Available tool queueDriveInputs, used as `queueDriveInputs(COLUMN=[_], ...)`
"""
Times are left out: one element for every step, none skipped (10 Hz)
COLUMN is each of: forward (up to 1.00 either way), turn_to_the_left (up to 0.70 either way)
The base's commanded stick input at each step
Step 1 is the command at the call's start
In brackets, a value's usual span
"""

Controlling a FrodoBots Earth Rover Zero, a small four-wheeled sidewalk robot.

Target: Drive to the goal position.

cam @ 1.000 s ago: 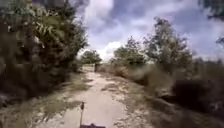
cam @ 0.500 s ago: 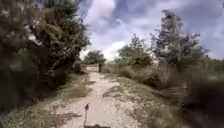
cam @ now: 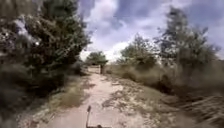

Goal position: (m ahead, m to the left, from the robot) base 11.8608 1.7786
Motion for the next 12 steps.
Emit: queueDriveInputs(forward=[1.0,1.0,1.0,1.0,1.0,1.0,1.0,1.0,1.0,1.0,1.0,1.0], turn_to_the_left=[0.0,0.0,0.0,0.0,0.0,0.0,0.0,0.0,0.0,0.0,0.0,0.0])
